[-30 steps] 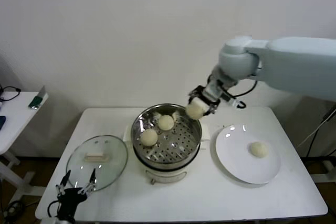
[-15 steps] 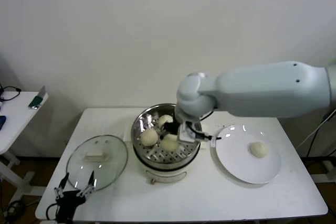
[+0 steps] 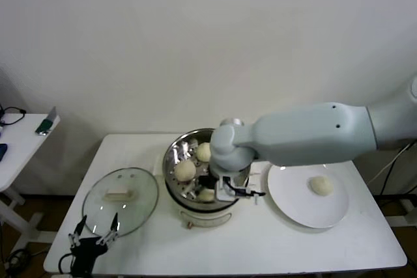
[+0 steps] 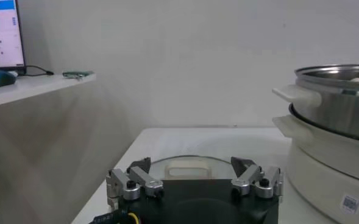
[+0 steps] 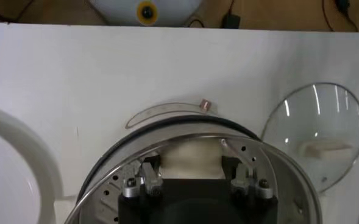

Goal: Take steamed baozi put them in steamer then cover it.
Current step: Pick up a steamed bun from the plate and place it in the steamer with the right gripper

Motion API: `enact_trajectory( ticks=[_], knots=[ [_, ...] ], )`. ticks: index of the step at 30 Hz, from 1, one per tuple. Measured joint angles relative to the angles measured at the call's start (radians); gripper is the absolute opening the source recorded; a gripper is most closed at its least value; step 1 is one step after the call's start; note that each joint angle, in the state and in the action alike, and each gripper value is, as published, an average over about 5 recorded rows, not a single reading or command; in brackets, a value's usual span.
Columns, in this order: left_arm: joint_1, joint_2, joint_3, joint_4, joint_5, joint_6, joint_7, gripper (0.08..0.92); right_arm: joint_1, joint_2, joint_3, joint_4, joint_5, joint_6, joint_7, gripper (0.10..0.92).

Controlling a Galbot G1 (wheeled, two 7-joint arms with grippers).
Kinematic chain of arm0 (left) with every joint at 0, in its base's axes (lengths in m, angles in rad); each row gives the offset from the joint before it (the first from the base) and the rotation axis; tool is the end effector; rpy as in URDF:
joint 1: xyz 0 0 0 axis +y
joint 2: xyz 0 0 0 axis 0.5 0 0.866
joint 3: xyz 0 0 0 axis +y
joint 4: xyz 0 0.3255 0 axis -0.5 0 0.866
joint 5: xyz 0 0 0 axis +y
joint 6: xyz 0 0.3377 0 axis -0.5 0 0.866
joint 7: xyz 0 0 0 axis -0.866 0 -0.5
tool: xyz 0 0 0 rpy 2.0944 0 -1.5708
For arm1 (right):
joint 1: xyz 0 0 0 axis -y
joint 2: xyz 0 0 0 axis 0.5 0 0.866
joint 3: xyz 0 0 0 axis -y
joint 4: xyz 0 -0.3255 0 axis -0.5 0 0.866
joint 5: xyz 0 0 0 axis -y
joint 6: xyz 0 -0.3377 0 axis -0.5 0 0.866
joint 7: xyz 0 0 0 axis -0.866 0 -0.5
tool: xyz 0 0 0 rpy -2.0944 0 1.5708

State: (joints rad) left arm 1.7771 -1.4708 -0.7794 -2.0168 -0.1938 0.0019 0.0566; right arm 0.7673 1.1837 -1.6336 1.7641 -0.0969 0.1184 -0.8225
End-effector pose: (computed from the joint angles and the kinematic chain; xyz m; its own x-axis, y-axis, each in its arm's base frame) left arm 0.1055 0.0947 -0.3242 -0.9598 -0.1282 0.2497 -0.1217 0.9917 0.0413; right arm 0.3796 0.1572 -0.0946 -0.1641 -0.1847 0.9690 -0.0420 -0.9801 -0.1939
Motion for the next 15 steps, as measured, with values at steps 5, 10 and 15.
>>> enact_trajectory(
  ticks=[5,10,15],
  knots=[
    [0.001,0.0,0.0,0.0,0.0,-0.001,0.0,0.823,-0.007,-0.001,0.002,-0.006,0.003,-0.016,0.009,0.812],
    [0.001,0.0,0.001,-0.003,0.0,-0.001,0.0,0.823,-0.004,-0.011,0.023,-0.029,0.018,-0.012,0.013,0.822],
    [-0.001,0.001,0.002,-0.006,0.0,-0.001,0.0,0.823,0.024,-0.034,0.049,-0.067,0.059,0.01,0.0,0.823]
  ],
)
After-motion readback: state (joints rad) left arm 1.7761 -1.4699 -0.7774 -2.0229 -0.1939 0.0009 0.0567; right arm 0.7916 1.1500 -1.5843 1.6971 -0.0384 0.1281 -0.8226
